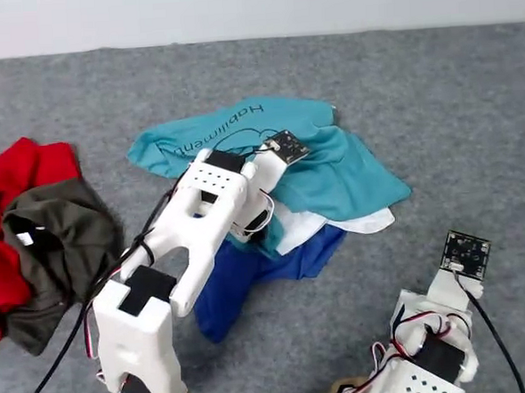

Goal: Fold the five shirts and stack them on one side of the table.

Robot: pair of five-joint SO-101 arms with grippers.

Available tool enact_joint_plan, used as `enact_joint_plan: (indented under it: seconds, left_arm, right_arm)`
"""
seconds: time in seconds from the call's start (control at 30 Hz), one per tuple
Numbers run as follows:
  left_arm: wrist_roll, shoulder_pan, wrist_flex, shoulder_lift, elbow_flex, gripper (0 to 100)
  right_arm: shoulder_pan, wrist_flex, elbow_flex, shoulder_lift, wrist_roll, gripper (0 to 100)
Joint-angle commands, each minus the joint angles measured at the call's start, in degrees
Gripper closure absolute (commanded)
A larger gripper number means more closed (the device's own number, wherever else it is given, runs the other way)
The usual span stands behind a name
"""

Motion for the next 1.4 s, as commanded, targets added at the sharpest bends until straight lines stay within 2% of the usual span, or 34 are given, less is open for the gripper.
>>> enact_joint_plan:
  seconds: [0.0, 0.4, 0.6, 0.77, 1.07, 1.17, 1.27, 1.37]
  left_arm:
    - [0.09, -2.11, 1.93, -4.66, -3.38, 99]
    - [0.18, -20.13, 3.52, -39.56, -3.74, 99]
    - [0.18, -32.35, 3.25, -51.87, -3.82, 99]
    - [-0.09, -46.33, -0.35, -56.79, -3.82, 99]
    - [0.09, -70.77, -15.91, -57.41, -3.38, 99]
    - [0.09, -74.73, -19.34, -57.41, -3.21, 99]
    - [-0.26, -75.16, -20.13, -57.41, -0.13, 98]
    - [-4.66, -75.08, -19.78, -57.85, 3.74, 96]
  right_arm:
    - [0.66, 0.31, 0.88, -0.22, -0.62, 98.8]
    - [0.66, 0.31, 0.88, -0.22, -0.62, 98.8]
    - [0.66, 0.31, 0.88, -0.22, -0.62, 98.8]
    - [0.66, 0.31, 0.88, -0.22, -0.62, 98.8]
    - [0.66, 0.31, 0.88, -0.22, -0.62, 98.8]
    - [0.66, 0.31, 0.88, -0.22, -0.62, 98.8]
    - [0.66, 0.31, 0.88, -0.22, -0.62, 98.8]
    - [0.66, 0.31, 0.88, -0.22, -0.62, 98.8]
